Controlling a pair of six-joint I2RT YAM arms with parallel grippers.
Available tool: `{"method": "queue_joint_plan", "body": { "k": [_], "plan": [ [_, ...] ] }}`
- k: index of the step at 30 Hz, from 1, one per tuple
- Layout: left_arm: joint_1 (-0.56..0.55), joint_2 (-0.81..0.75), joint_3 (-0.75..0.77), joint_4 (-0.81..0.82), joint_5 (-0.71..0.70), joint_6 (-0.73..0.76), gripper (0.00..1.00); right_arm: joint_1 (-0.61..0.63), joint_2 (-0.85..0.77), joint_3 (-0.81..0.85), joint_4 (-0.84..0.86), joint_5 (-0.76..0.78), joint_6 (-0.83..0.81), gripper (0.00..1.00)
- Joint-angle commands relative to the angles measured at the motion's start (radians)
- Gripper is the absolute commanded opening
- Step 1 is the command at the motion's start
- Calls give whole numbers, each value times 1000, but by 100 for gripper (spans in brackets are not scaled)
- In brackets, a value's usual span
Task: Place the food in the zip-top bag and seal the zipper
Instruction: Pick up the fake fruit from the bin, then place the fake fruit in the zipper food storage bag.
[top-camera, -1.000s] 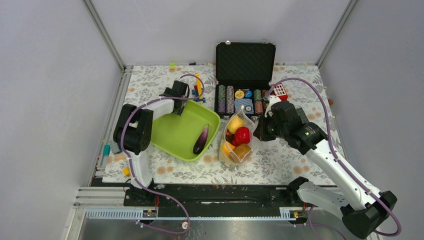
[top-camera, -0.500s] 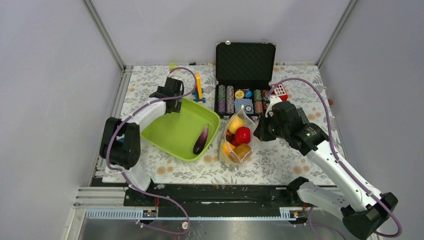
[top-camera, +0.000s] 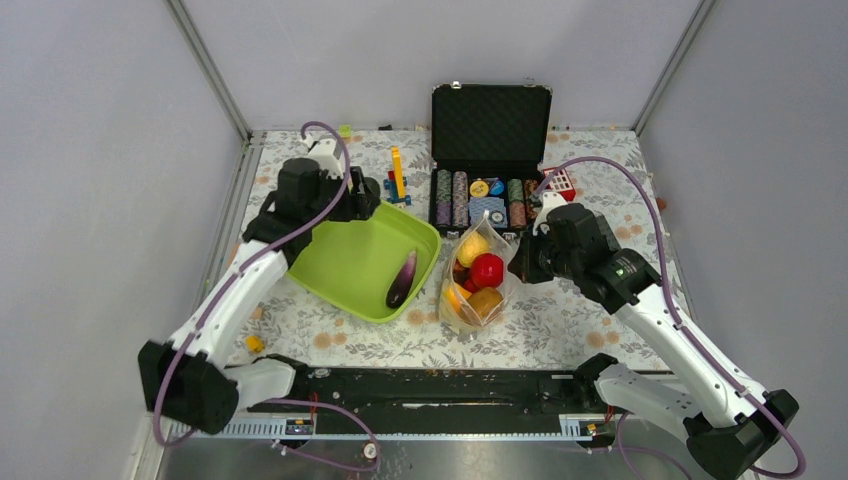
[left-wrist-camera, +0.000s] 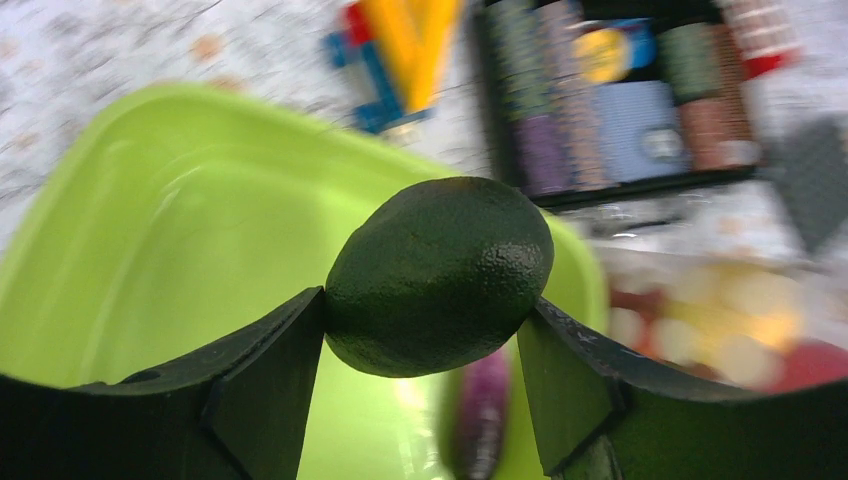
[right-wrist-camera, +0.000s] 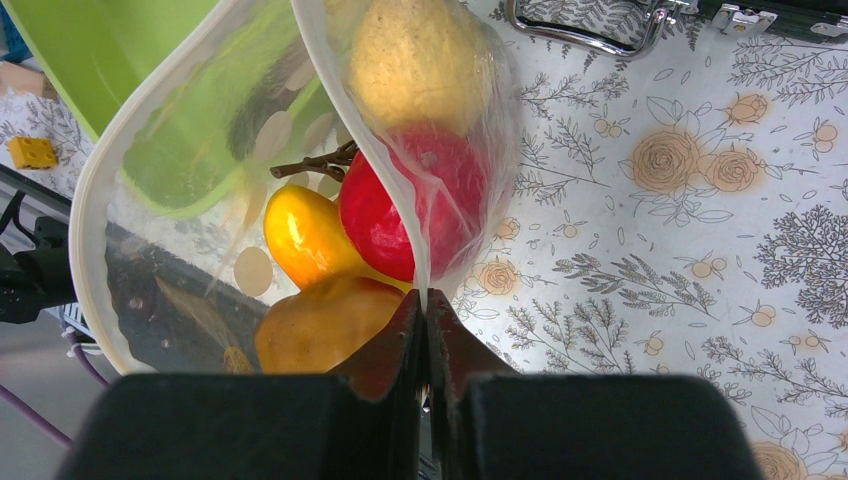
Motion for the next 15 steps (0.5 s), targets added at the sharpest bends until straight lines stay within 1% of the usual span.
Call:
{"method": "queue_joint_plan", "body": {
  "k": [1,3,5,10,15],
  "plan": [
    [-12,-131,-52,219,367,-130,0,4,-21,-3,28,-26,-5,6],
    [-31,-168,-69,276,451,-173,0,5,-23,-4,28,-25,0,7],
    [-77,-201,-76,319,495,-182,0,5,-24,-6,28,-29,2,7],
    [-237,-259,-62,323,438,-149,5,4,-37,-9,27,-28,3,7],
    [-405,-215,-25,328,431,-144,6,4,-59,-12,28,-35,4,7]
  ]
}}
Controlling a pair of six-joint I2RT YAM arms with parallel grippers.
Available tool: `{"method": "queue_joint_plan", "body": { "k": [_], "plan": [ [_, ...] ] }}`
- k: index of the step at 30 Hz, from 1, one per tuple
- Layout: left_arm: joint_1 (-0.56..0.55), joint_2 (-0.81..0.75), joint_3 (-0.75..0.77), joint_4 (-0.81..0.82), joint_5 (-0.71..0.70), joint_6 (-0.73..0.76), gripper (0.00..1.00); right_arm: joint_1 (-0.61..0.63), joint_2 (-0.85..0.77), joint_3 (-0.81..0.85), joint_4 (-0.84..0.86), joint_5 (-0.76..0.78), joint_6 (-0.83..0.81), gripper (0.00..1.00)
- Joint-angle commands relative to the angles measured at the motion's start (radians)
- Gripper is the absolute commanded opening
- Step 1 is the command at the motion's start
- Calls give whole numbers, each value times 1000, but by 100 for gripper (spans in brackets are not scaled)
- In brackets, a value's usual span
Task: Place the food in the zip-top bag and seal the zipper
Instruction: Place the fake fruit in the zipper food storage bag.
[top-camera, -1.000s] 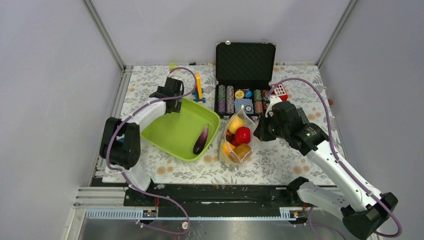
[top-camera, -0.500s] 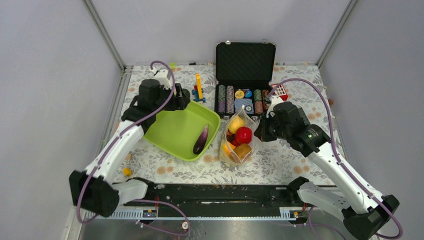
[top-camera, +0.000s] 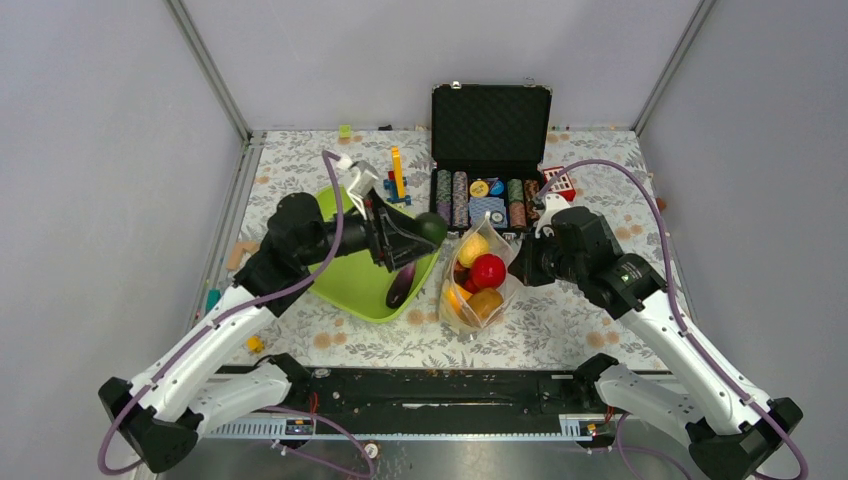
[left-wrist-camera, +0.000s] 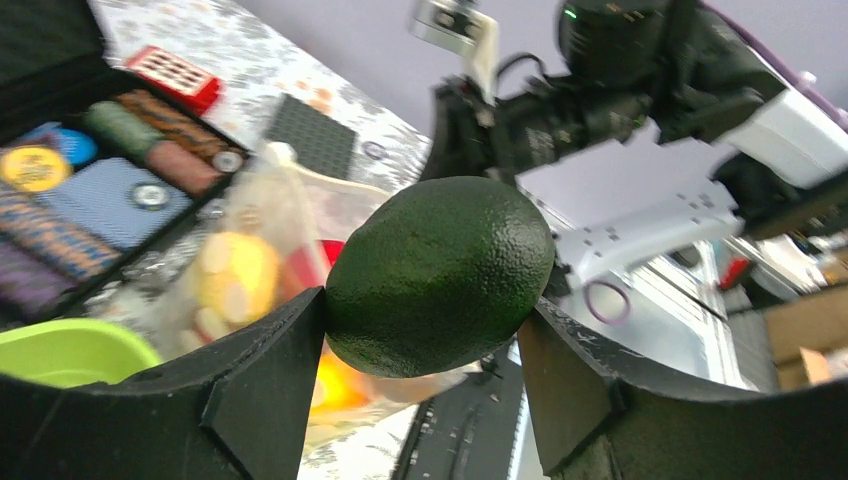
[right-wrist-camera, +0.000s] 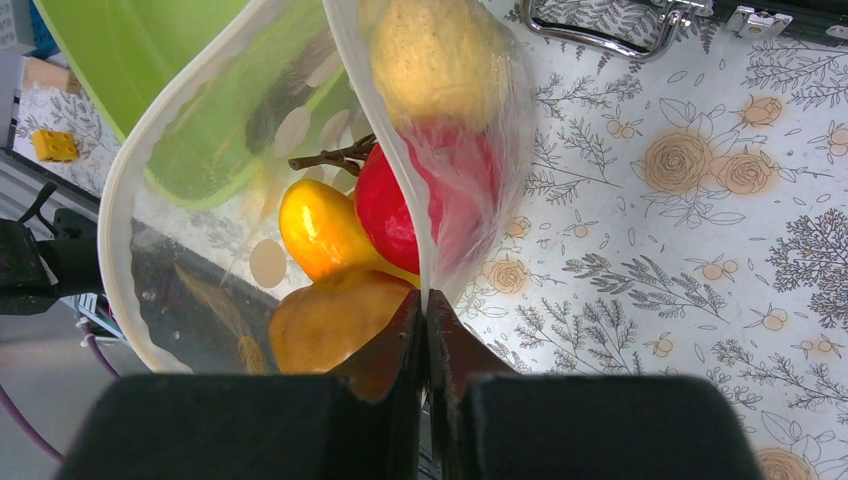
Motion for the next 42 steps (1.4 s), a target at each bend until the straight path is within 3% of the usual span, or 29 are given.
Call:
{"method": "queue_joint_plan", "body": {
  "k": [1,7,17,24,27,29,30,42],
  "plan": [
    [-133,50,60,70,26,4,6,4,-31,0,25,-13,5,7],
    [-284,208,152,28,-7,54,6,4,-30,-2,25,-22,5,7],
    [-381,316,197,-129,-263,105,22,5,-36,-5,25,-12,1,8],
    [-407,364,193,-143,-287,89,48,5,-27,-5,25,-13,2,8],
    [-410,373,194,-164,-316,83,67,5,-32,-7,25,-15,2,8],
    [-411,368,194,-166,-316,81,92,4,-36,-8,26,-13,2,8],
    [-412,364,194,-167,-316,81,98,5,-36,-8,25,-13,2,9],
    [-413,270,153,-185,-389,100,99,5,-24,-8,26,-15,3,10]
  ]
}}
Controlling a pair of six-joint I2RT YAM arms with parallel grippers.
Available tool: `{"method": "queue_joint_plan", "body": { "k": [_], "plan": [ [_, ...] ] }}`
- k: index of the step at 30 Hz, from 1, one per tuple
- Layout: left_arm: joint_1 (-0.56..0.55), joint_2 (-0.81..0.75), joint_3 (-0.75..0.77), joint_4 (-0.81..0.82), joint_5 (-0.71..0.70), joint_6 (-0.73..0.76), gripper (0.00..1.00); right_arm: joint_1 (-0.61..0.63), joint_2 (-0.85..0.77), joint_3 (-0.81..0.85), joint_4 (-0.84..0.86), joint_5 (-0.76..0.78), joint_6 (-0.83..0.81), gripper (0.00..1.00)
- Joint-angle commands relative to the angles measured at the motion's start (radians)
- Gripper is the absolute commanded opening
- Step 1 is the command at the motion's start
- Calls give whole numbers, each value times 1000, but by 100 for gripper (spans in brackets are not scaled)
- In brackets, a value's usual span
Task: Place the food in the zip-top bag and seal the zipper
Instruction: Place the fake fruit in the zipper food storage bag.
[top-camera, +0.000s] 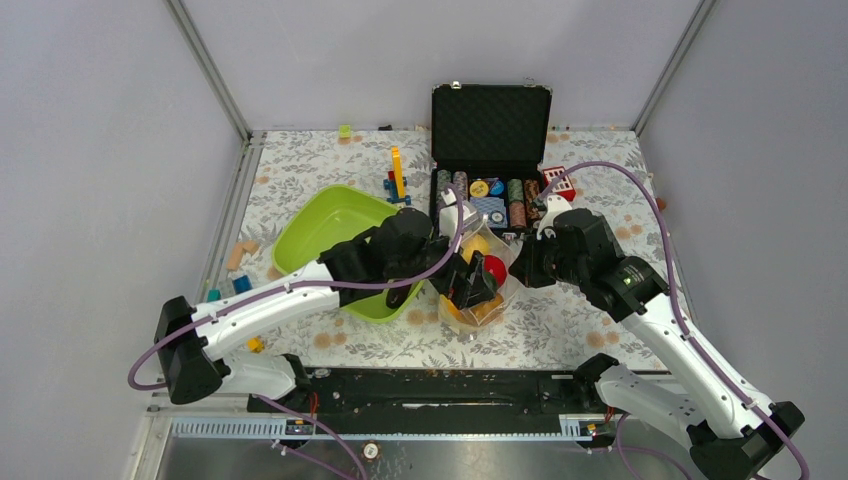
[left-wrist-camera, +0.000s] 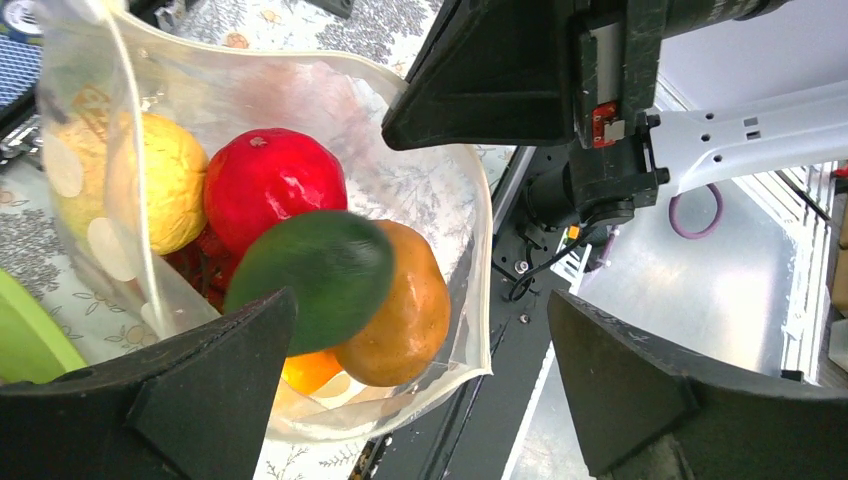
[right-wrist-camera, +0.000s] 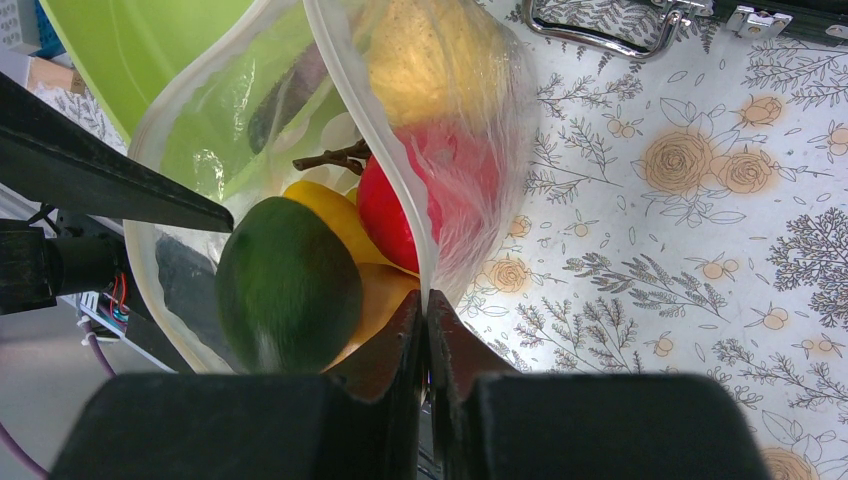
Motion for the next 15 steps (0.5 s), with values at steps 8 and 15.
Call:
{"method": "queue_joint_plan", "body": {
  "k": [8,15],
  "plan": [
    [-4,-266,-118,2,-322,-31,99,5,2,1,25,-11,1,10],
    [-3,-349,-144,-49,-503,-78,99,4,2,4,26,-28,-14,10]
  ]
}}
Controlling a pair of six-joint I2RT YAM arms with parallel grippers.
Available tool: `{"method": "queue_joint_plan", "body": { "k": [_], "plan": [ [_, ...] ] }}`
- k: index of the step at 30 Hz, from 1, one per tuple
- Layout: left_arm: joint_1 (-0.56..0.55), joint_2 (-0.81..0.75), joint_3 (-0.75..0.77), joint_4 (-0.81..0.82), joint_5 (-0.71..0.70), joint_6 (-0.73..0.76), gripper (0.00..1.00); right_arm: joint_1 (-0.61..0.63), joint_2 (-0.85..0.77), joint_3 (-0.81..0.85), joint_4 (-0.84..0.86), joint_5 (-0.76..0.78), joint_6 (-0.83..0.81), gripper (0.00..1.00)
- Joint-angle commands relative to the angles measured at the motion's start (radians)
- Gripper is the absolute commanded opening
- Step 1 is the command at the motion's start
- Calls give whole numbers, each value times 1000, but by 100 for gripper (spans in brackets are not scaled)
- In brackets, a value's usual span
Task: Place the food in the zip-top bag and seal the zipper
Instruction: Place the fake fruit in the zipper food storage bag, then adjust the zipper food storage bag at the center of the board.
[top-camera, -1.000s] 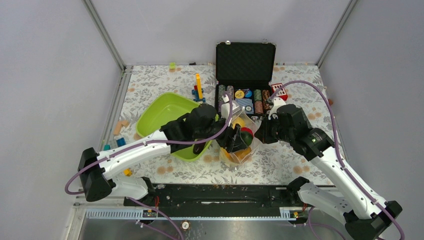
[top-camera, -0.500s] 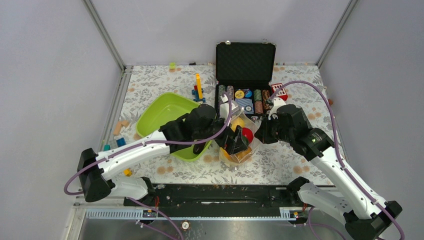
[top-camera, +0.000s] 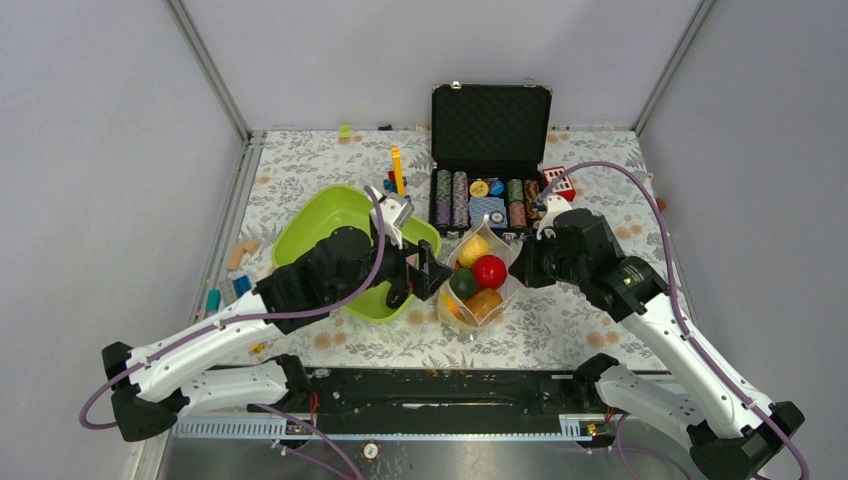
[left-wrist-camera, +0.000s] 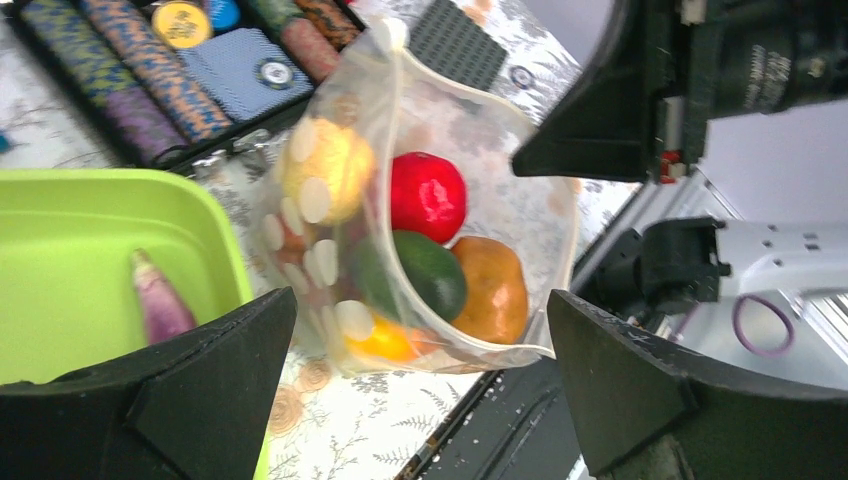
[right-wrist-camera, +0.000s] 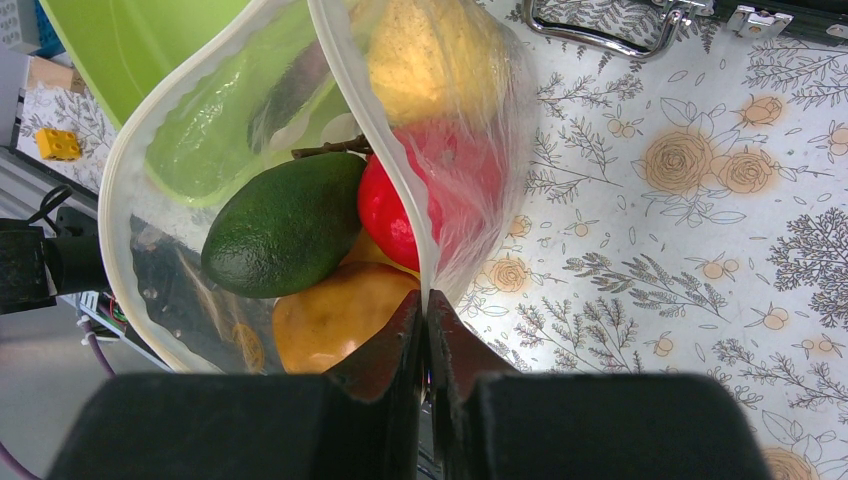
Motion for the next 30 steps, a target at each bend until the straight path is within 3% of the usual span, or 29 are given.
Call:
{"method": "queue_joint_plan", "body": {
  "k": [1,7,11,18,22,27,30],
  "plan": [
    [-2,-33,-2,-24,-198,-36,99,4,2,6,27,-33,-23,10],
    [93,-12,-4,-69,-251,2,99,5,15,52,28,-123,-120,10],
    [205,-17,-38,-47,-127,37,99,5,52,101,-4,-193,-254,10],
    [216,-101,-112,62,146,346,99,4,137,168,-136,-372,-512,6],
    [237,-60,-114,109,216,465,99,5,174,251,-238,-399,-649,4],
    [350,50,-66,111,354,474,99,4,225,348,-294,-345,-726,3],
    [434,84,-94,137,362,425,99,4,258,400,-329,-325,-735,3]
  ]
}}
